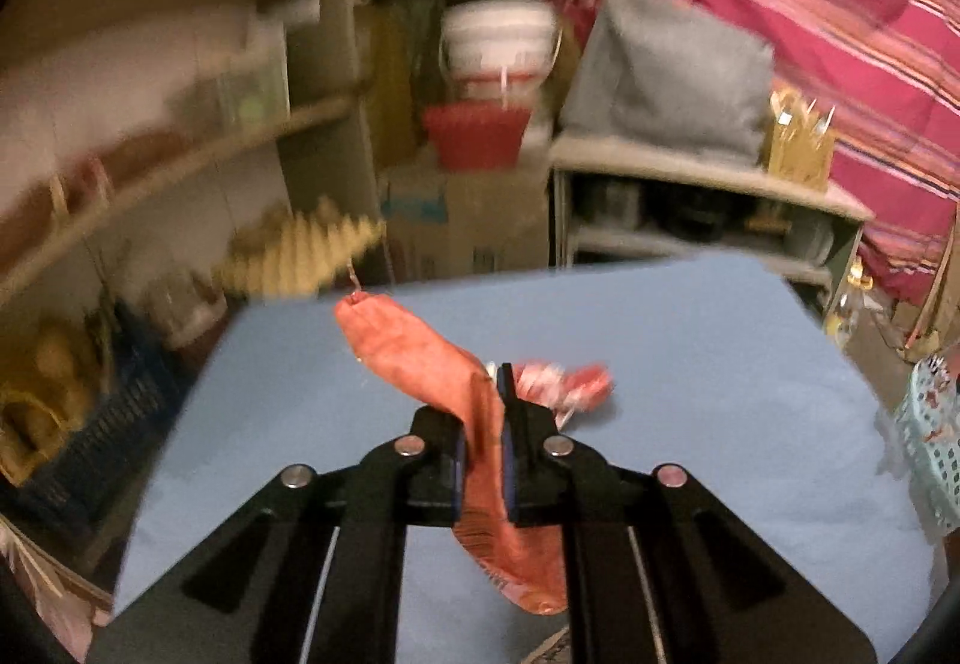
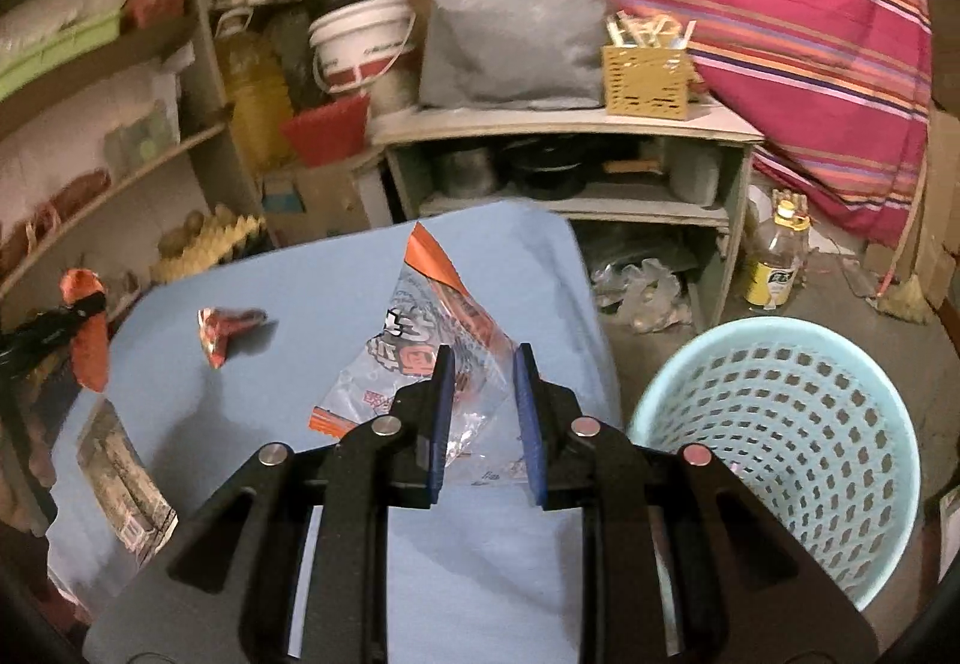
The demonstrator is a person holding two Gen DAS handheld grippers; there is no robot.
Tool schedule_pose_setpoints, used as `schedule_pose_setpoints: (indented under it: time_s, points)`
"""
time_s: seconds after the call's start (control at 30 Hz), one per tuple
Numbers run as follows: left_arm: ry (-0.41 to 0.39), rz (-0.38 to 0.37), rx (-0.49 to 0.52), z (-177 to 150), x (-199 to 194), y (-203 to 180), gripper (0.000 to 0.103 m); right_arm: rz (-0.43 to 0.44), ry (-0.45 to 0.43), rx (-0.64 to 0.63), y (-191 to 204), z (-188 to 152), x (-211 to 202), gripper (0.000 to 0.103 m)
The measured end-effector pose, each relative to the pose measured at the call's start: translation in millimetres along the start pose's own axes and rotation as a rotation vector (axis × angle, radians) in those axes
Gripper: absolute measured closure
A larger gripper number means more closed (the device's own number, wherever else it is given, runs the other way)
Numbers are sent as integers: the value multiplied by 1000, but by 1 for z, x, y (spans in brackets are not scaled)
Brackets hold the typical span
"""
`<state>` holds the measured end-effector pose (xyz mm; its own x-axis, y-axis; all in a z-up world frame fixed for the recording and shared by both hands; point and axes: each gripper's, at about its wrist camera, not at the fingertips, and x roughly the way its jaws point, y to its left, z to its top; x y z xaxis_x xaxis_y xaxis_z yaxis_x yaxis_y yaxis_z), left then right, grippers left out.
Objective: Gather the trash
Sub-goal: 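Carry the wrapper with the right tool while the left tool carries the orange bag to the basket, then open the right tool to drop the wrapper while the left tool drops the orange bag into the basket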
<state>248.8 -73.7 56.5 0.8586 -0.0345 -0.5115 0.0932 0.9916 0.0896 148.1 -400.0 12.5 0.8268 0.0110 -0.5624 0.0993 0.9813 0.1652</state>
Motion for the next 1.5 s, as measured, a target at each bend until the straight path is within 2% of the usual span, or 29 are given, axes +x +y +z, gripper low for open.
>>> schedule_pose_setpoints:
  time_s: [0.13,0.3,0.5,0.7,0.87,1.1,1.43,1.5]
  points:
    - [-76,8,10,21,-21,-22,94,-19,-30,46,-27,3,-18,82]
    - [-99,1,22,36,-27,-48,94,-51,-53,83,-61,2,-37,82]
    - [-66,-85,22,26,-34,-96,94,-127,-66,101,-98,-3,-53,82]
    - [-20,-230,21,2,-35,-179,94,-190,-61,150,-140,-11,-63,82]
    - [6,-329,36,-12,-34,-247,94,-270,-20,170,-171,-25,-61,82]
    - [12,-381,138,-22,-35,-319,94,-297,-2,206,-201,-36,-59,79]
    - [2,-425,174,-19,-35,-350,94,-259,26,218,-209,-34,-40,70]
    - [-3,-433,179,-20,-36,-353,94,-267,24,221,-211,-34,-42,61]
